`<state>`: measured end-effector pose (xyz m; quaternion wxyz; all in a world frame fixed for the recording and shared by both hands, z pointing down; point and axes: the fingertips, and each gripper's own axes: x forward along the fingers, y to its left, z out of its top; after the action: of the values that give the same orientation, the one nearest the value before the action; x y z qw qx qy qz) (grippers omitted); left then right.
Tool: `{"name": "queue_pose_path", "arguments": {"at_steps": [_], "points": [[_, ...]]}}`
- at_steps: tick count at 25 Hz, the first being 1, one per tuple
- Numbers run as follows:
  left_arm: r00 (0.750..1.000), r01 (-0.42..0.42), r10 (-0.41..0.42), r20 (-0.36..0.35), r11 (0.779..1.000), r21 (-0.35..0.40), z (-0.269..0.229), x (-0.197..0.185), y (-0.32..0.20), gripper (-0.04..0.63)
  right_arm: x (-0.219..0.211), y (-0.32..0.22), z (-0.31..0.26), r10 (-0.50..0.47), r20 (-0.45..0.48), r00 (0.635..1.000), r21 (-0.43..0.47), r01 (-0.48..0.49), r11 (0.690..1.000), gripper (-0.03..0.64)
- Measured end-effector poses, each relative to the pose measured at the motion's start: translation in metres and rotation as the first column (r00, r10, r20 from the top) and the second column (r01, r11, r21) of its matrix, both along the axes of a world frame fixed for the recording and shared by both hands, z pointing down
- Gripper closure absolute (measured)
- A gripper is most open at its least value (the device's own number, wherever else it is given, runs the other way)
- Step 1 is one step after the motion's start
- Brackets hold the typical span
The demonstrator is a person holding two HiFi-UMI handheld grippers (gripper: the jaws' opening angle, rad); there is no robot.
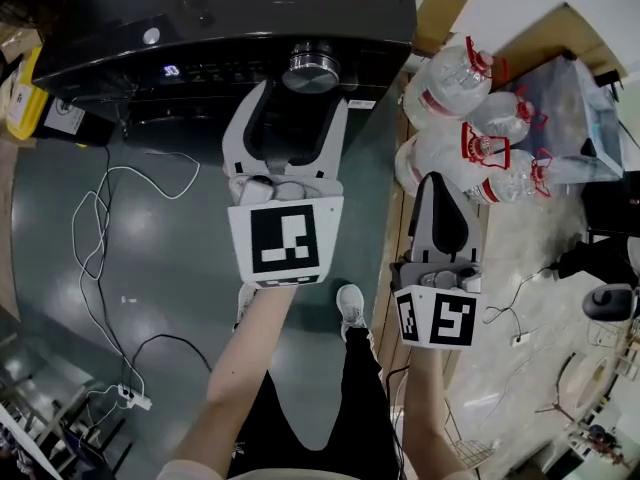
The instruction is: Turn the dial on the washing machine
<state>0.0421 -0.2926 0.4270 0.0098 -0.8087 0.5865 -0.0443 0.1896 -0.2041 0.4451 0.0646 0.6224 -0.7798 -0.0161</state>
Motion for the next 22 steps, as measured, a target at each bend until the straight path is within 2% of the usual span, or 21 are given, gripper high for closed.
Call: {"name": "queue_pose_path", "arguments": {"at_steps": [1,2,3,5,8,10,14,17,19,22], "points": [[0.986,0.026,-0.033,-0.162,0.999,-0.045,0.001,-0.007,-0.001,0.304,0.001,0.001,0.000,0.002,0.003,1.000,-0.001,-0.002,1.000,0.612],[0.958,0.041,-0.062,-0.279,0.996,-0.080,0.001,-0.013,-0.002,0.301,0.002,0.001,0.000,0.003,0.005,1.000,-0.002,-0.003,1.000,0.612],[0.930,0.047,-0.081,-0.358,0.994,-0.103,0.001,-0.015,-0.003,0.301,0.003,0.002,0.000,0.005,0.005,1.000,-0.003,-0.005,1.000,0.612],[0.882,0.038,-0.096,-0.461,0.990,-0.134,0.002,-0.014,-0.007,0.301,0.005,0.004,0.000,0.009,0.003,1.000,-0.004,-0.009,1.000,0.612],[0.792,0.016,-0.136,-0.595,0.979,-0.202,0.009,-0.011,-0.012,0.301,0.011,0.007,0.001,0.018,0.009,1.000,-0.008,-0.018,1.000,0.612],[0.751,0.019,-0.166,-0.639,0.973,-0.231,0.013,-0.012,-0.013,0.301,0.013,0.008,0.001,0.022,0.014,1.000,-0.013,-0.022,1.000,0.612],[0.701,-0.004,-0.179,-0.690,0.967,-0.255,0.019,-0.008,-0.017,0.304,0.019,0.010,0.001,0.026,0.011,1.000,-0.013,-0.026,1.000,0.612],[0.695,0.008,-0.190,-0.693,0.966,-0.257,0.022,-0.011,-0.017,0.354,0.024,0.012,0.002,0.032,0.014,0.999,-0.013,-0.032,0.999,0.612],[0.705,0.014,-0.188,-0.684,0.968,-0.251,0.022,-0.014,-0.016,0.385,0.027,0.014,0.003,0.034,0.010,0.999,-0.018,-0.034,0.999,0.612],[0.717,0.016,-0.183,-0.672,0.969,-0.247,0.023,-0.015,-0.016,0.394,0.029,0.016,0.007,0.038,0.010,0.999,-0.026,-0.038,0.999,0.612]]}}
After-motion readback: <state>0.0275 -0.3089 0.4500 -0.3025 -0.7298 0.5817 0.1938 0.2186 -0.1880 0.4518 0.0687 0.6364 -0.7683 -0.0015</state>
